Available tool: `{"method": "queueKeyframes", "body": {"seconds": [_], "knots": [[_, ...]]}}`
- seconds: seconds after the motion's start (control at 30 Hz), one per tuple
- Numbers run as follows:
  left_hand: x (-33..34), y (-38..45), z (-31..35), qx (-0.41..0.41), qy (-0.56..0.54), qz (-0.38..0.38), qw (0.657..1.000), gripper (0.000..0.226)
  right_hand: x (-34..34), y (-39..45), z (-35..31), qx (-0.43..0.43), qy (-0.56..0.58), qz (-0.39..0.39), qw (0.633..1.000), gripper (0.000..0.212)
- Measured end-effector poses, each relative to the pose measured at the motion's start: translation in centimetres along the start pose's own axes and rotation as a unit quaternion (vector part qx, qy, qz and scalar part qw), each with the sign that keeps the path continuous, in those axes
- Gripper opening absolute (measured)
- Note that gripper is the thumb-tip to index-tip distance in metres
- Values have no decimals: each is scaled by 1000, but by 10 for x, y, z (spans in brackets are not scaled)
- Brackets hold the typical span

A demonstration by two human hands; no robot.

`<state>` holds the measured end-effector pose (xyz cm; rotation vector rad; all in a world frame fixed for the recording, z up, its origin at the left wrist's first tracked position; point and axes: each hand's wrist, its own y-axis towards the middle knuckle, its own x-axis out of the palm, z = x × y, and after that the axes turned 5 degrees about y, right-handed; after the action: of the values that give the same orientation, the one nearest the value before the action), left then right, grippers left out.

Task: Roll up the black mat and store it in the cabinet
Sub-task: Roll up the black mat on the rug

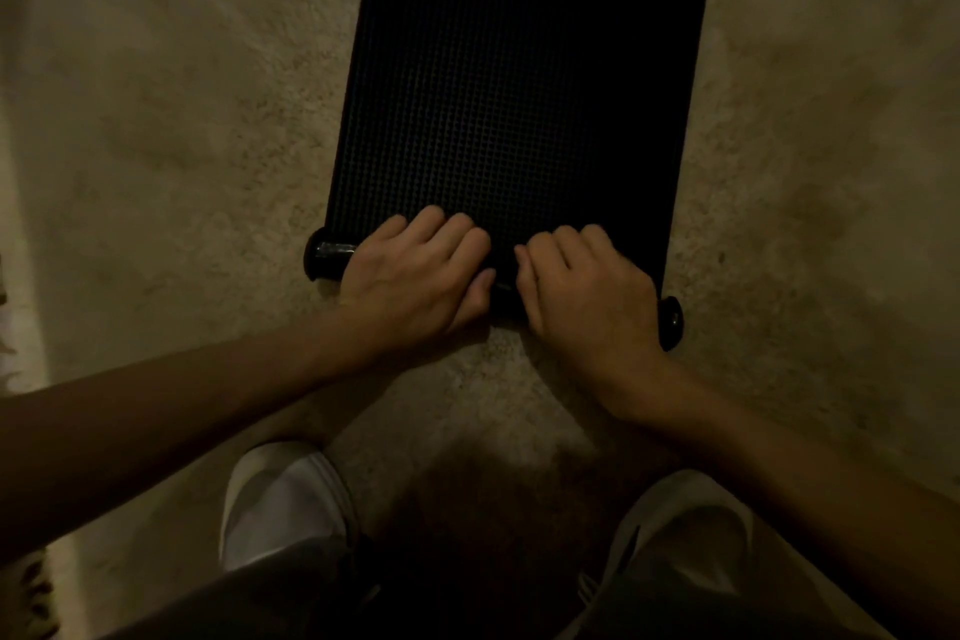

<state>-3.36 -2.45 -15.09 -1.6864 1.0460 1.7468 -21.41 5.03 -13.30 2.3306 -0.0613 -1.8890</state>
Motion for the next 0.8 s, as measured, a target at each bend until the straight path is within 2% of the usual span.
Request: {"method": "queueKeyframes", "body": {"seconds": [0.1,0.27,0.4,0.53,0.63,0.8], "knots": [[-3,6,-1,-14,-24,-21,999,35,6,-9,-4,12,-15,-2,1000,30],[-7,14,-2,-41,-37,-31,998,34,10,3,1,14,10,5,1000,40],[-10,11,2,-87,27,-5,996,34,12,17,7,31,32,9,999,34],[-5,4,-2,-47,20,-20,999,45,15,21,9,44,32,20,998,32],[-2,16,-8,-23,16,-14,1000,39,13,21,10,35,31,31,998,32],[1,27,-13,-32,-19,-17,999,35,9,22,11,17,-14,56,998,32]]}}
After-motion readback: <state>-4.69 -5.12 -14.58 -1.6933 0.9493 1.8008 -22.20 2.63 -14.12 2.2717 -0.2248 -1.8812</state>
